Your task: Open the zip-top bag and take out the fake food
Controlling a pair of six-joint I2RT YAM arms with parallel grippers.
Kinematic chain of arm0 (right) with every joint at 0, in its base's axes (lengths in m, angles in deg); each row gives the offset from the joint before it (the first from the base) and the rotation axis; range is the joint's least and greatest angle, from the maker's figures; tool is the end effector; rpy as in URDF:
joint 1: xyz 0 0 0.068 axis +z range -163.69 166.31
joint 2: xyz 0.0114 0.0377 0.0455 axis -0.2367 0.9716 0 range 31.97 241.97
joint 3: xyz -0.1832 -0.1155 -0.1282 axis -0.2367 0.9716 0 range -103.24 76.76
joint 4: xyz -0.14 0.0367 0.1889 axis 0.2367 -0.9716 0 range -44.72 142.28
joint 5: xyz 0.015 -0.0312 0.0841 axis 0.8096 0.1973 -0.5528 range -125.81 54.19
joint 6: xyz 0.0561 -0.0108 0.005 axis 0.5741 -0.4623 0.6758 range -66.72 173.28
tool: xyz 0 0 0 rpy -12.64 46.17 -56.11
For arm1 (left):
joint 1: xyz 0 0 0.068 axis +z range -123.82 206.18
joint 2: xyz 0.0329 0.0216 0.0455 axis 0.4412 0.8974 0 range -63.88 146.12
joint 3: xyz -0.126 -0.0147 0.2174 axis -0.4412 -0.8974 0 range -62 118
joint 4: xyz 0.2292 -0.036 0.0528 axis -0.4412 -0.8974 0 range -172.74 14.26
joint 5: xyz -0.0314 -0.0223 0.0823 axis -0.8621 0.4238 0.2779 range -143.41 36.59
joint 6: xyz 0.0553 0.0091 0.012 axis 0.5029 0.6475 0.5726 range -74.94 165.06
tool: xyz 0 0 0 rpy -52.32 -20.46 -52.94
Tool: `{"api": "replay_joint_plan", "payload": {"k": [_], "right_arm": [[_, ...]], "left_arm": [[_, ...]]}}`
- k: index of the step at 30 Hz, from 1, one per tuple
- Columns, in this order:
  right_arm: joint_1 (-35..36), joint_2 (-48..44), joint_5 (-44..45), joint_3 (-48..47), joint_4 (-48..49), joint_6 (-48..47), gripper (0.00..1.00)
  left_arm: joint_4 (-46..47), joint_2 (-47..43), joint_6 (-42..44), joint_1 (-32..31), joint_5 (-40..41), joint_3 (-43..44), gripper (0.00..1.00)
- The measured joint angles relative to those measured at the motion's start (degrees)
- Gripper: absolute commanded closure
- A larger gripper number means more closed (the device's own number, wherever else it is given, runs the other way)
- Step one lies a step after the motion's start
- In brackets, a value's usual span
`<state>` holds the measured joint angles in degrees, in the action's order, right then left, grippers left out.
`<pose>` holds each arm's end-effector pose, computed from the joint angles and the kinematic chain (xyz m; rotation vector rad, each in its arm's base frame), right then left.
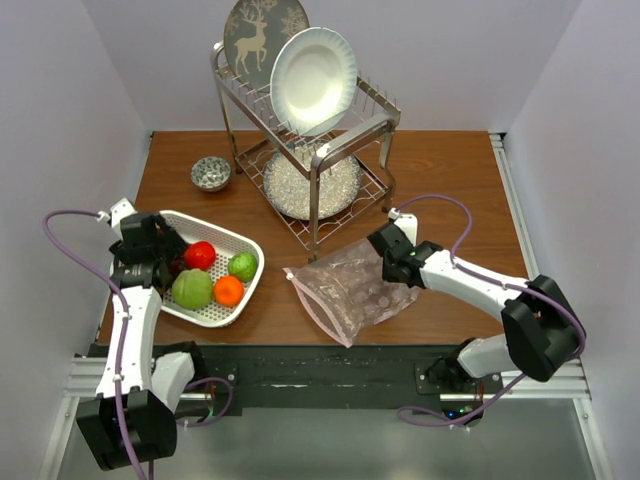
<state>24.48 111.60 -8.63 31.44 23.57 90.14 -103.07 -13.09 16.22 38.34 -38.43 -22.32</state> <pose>0.2014 0.1347 0.1791 0.1158 2.4872 -0.1134 0.1764 0.0488 0.2473 -0.9067 2.0243 0.1329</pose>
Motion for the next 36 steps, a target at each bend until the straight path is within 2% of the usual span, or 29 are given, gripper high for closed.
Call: {"api": "replay_joint_plan", "payload": {"k": [5,8,9,11,12,15,18,20,26,27,30,32,36], "right_arm": [[0.0,-2.0,0.0,0.0,-0.2,0.0,0.99],[0.0,-3.3,0.0,0.0,-0.4,0.0,0.82],[0.0,-3.7,0.0,0.0,-0.4,-0.1,0.7],[0.0,-4.5,-0.1,0.0,-0.7,-0.2,0.57],[0.0,-5.2,-0.2,0.0,-1.0,-0.3,0.47],[0.0,-7.9,-0.7,0.0,-1.4,-0.6,0.34],[0.0,-10.2,-1.4,0.0,-1.5,-0.8,0.27],[0.0,-11.6,-1.7,0.0,-1.6,-0.8,0.24],[0.0,-15.3,-3.7,-0.1,-1.8,-0.7,0.14],[0.0,-15.9,-4.2,-0.2,-1.8,-0.6,0.1],[0.0,-19.1,-5.5,-0.2,-1.8,-0.1,0.08],[0.0,-22.1,-6.3,-0.2,-1.6,0.4,0.03],[0.0,-27.1,-7.4,-0.2,-1.2,1.2,0.02]], "left_arm": [[0.4,-1.4,0.2,0.2,-3.1,-0.1,0.0],[0.3,-3.2,1.0,0.2,-4.4,0.3,0.0],[0.3,-3.8,1.4,0.2,-5.0,0.7,0.0],[0.3,-4.8,2.1,0.2,-6.7,1.4,0.0],[0.4,-5.4,2.5,0.2,-8.0,1.8,0.0],[0.8,-7.4,3.1,0.1,-12.2,2.0,0.0],[1.0,-8.4,2.9,-1.9,-15.0,2.0,0.0],[1.5,-8.5,2.4,-7.2,-14.8,2.1,0.0],[5.5,-5.3,-1.7,-33.9,-7.8,2.1,0.0],[6.6,-4.2,-2.3,-38.4,-6.1,1.9,0.0],[10.1,-2.1,-4.2,-51.1,-0.7,0.5,0.0],[11.8,0.2,-5.2,-59.8,3.6,0.2,0.0],[14.8,5.8,-6.5,-71.0,9.2,-0.6,0.0]]}}
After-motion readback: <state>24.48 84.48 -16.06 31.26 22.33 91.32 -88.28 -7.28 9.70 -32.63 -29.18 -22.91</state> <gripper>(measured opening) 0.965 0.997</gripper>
